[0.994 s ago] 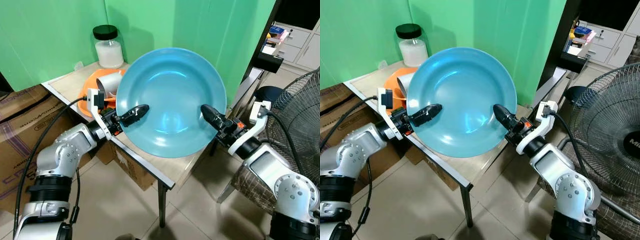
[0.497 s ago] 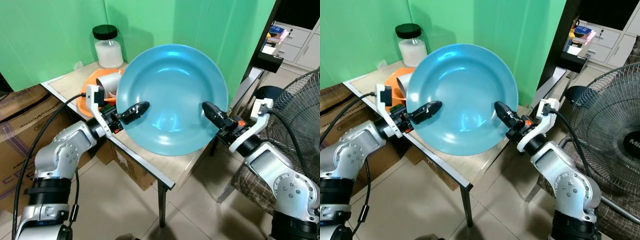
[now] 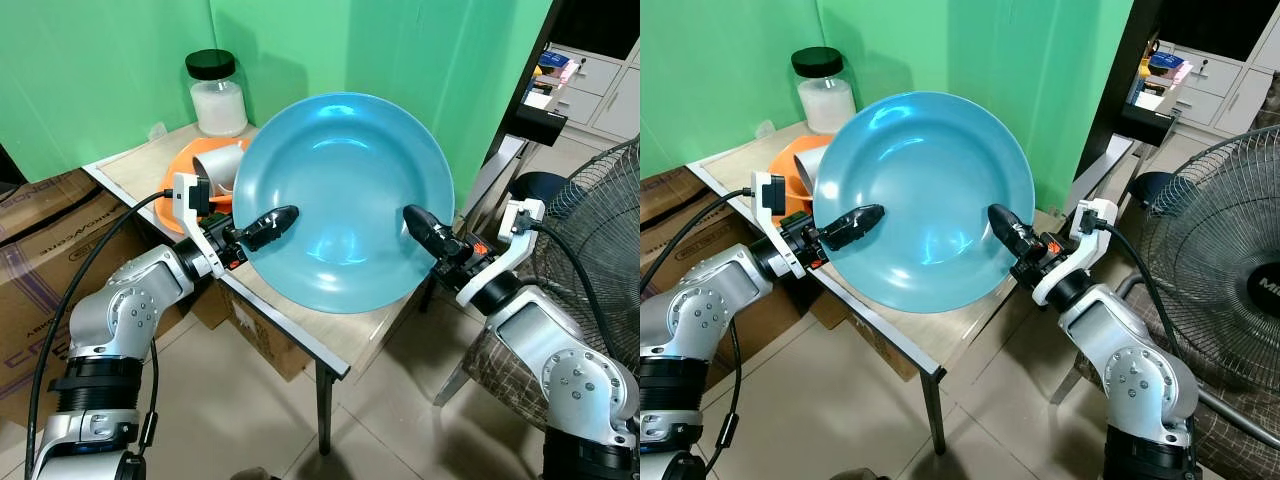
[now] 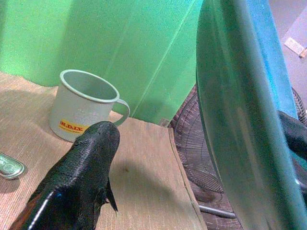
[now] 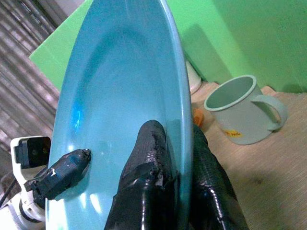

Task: Setting the table

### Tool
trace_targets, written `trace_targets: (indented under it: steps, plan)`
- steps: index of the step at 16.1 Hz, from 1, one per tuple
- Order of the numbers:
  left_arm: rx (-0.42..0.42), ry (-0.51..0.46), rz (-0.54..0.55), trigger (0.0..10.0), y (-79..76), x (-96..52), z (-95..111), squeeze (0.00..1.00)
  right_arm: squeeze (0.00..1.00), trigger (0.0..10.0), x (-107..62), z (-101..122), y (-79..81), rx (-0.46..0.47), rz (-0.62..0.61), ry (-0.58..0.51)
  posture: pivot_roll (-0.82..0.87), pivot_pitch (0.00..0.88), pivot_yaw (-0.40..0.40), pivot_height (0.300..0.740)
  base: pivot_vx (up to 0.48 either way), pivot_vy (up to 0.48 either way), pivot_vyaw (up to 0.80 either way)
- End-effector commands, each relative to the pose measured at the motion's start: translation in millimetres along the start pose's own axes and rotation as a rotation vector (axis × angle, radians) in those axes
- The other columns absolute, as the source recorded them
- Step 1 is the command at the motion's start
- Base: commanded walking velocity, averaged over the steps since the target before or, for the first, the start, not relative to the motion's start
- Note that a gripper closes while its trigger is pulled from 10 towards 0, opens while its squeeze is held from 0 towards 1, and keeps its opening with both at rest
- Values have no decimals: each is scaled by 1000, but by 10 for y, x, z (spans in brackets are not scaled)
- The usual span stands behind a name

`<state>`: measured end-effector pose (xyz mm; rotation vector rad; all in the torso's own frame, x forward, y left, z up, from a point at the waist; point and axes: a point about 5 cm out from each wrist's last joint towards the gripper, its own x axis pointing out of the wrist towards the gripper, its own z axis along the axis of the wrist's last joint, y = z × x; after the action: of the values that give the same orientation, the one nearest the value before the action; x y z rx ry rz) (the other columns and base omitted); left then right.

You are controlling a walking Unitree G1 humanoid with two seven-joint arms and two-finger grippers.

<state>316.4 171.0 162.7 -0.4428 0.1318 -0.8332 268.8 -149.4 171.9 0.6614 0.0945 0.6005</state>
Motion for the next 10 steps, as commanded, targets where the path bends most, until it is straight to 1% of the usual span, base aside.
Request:
trace_targets:
  steps: [1, 4, 7, 8, 10]
  plan:
    - [6, 38, 37, 0, -1, 47, -32, 0, 0, 0, 43, 19, 66, -71, 13, -4, 37, 0, 38, 740, 0, 0, 0]
    - [2, 46, 34, 0, -10, 48, -48, 0, 0, 0, 61, 34, 80, -106, 22, -20, 44, 0, 27, 740, 0, 0, 0]
    - [-6, 42, 29, 0, -26, 51, -61, 0, 0, 0, 69, 28, 101, -127, 39, -13, 46, 0, 23, 740, 0, 0, 0]
    - [3, 51, 31, 0, -35, 59, -83, 0, 0, 0, 78, 13, 96, -149, 34, -1, 46, 0, 21, 740, 0, 0, 0]
    - [29, 63, 53, 0, -25, 65, -99, 0, 0, 0, 86, 13, 91, -156, 29, -6, 46, 0, 21, 740, 0, 0, 0]
